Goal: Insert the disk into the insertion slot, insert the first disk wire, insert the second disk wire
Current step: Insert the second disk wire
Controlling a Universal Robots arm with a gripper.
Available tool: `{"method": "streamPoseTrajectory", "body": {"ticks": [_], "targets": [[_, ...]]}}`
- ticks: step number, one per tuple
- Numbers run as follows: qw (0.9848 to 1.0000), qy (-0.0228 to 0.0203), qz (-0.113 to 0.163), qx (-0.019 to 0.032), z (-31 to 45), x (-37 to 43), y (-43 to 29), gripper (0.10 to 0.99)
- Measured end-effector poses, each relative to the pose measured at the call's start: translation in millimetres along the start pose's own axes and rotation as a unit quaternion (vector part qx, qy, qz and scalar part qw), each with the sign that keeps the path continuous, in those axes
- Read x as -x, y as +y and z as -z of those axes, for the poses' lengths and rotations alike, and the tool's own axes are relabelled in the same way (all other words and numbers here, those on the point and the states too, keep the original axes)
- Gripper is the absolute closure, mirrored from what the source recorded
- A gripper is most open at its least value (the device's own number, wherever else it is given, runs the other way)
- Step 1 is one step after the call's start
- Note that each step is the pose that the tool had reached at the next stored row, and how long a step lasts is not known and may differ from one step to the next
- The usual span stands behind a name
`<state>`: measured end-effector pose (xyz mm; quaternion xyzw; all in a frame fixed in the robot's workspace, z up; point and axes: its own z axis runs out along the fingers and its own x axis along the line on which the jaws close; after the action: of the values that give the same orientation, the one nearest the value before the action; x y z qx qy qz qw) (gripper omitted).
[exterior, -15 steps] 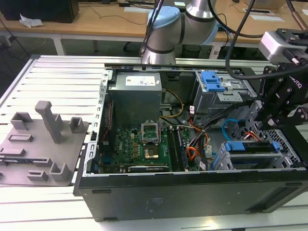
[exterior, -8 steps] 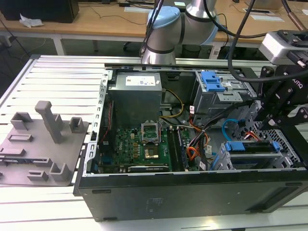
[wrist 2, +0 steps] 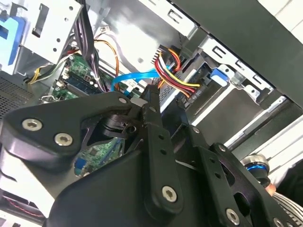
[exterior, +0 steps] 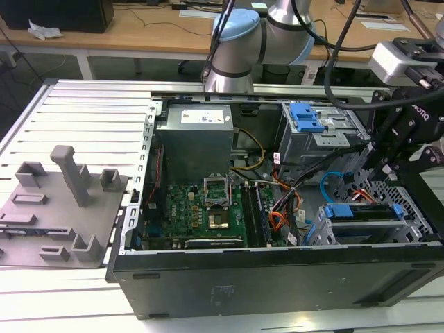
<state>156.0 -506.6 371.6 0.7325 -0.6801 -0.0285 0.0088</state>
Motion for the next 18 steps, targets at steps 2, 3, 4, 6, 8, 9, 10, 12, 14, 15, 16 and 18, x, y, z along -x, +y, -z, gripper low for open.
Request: {"method": "streamPoseTrajectory", "body": {"ticks": [2,3,4,6,8,9,10,12,14,15,16,18], "targets": [[1.0,0.0,0.0,0.0,-0.2,1.4,0.6,0.784],[1.0,0.0,0.0,0.0,-0.3,1.7,1.1,0.784],[1.0,0.0,0.0,0.0,-0.4,1.9,1.5,0.784],[1.0,0.0,0.0,0.0,-0.7,2.5,3.1,0.784],[1.0,0.0,0.0,0.0,-1.0,3.0,5.5,0.784],[1.0,-0.0001,0.0,0.0,-1.1,3.1,6.3,0.784],[1.0,-0.0001,0.0,0.0,-1.2,3.2,7.0,0.784],[1.0,0.0,0.0,0.0,-1.4,3.4,9.4,0.784],[1.0,0.0,0.0,0.0,-1.8,3.7,12.5,0.784],[1.0,0.0,0.0,0.0,-2.1,3.8,14.1,0.784],[1.0,0.0,0.0,0.0,-2.3,3.9,15.2,0.784],[1.0,0.0,0.001,0.0,-2.7,3.9,15.9,0.784]]}}
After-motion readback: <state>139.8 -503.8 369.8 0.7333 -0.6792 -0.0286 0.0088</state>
